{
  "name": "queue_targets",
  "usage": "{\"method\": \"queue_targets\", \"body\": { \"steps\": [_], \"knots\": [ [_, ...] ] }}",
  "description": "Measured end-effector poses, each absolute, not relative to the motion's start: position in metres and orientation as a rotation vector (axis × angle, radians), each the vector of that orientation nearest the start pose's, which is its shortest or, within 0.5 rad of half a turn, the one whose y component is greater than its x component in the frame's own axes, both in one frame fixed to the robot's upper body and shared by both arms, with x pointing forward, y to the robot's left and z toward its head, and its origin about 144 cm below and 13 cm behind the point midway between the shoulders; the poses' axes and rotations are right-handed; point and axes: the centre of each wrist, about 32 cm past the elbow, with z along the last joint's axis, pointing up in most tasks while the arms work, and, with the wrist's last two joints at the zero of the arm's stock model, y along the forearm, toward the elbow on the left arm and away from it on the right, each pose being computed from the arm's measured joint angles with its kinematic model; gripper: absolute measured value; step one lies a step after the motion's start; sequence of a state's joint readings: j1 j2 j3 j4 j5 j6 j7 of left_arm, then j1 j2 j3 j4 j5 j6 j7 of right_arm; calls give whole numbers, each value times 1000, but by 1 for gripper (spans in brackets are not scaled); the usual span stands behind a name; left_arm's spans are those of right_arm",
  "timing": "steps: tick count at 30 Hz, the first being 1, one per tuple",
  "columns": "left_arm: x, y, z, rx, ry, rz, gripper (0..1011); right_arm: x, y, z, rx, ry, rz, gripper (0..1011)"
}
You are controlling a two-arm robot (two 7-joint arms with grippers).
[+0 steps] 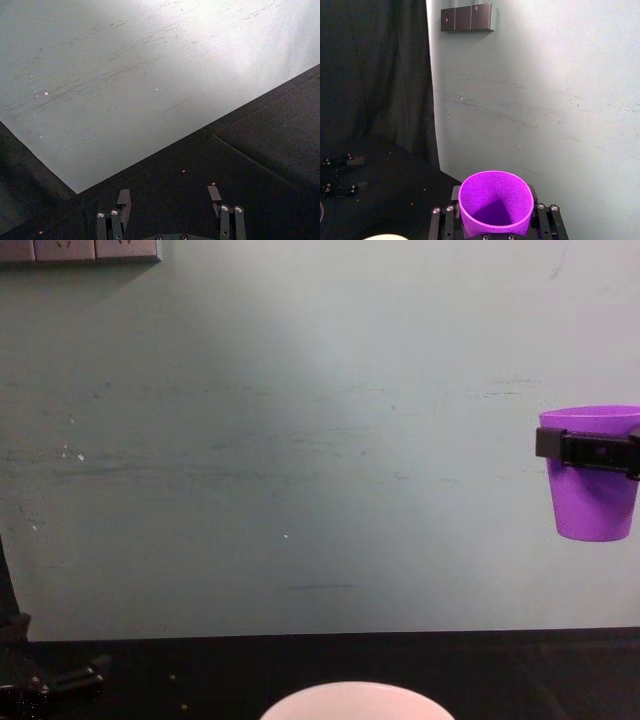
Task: Pick up the cup and pour the mung beans from the cup into the bowl.
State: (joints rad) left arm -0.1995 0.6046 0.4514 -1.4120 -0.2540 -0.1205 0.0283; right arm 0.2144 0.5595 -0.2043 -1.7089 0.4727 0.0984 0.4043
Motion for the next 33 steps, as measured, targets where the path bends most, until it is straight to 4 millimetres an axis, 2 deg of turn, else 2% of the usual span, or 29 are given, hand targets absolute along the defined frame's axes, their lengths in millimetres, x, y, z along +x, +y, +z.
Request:
{"method": "queue_targets", "body": {
  "steps": [33],
  "knots": [
    [489, 310, 1140, 304, -285, 1248, 1000, 497, -307, 1263, -18, -179, -932, 750]
  ]
}}
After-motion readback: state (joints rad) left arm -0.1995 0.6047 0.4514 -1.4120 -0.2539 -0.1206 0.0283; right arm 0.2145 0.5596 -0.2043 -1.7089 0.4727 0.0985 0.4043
